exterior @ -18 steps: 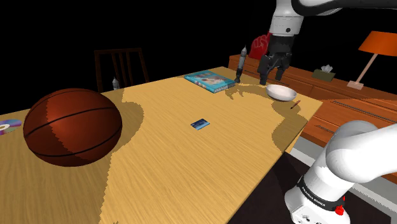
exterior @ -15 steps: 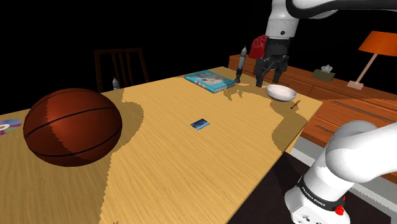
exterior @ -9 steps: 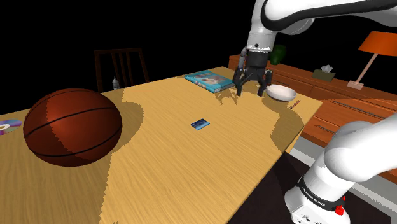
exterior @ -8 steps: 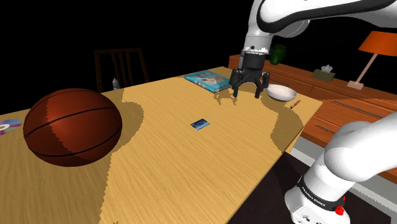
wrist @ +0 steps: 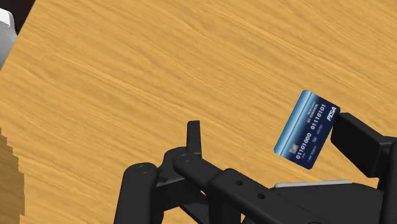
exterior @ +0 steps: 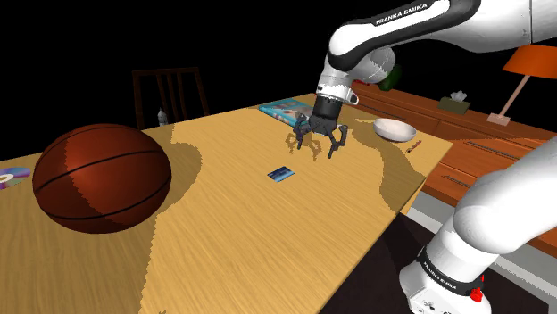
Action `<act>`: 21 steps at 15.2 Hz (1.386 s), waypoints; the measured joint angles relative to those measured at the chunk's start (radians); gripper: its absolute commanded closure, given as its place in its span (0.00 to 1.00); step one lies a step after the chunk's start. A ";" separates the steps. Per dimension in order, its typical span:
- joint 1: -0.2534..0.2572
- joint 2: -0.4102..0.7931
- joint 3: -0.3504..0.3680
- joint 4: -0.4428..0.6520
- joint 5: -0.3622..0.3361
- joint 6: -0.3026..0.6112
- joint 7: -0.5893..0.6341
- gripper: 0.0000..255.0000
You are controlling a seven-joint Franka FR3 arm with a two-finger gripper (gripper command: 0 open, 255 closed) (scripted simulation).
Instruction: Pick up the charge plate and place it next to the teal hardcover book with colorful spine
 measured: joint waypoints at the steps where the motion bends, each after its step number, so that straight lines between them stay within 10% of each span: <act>1: -0.002 0.036 0.003 0.009 0.030 0.030 0.034 0.00; 9: 0.004 0.285 0.020 0.065 0.283 0.259 0.245 0.00; 21: 0.033 0.364 0.050 0.051 0.350 0.367 0.234 0.00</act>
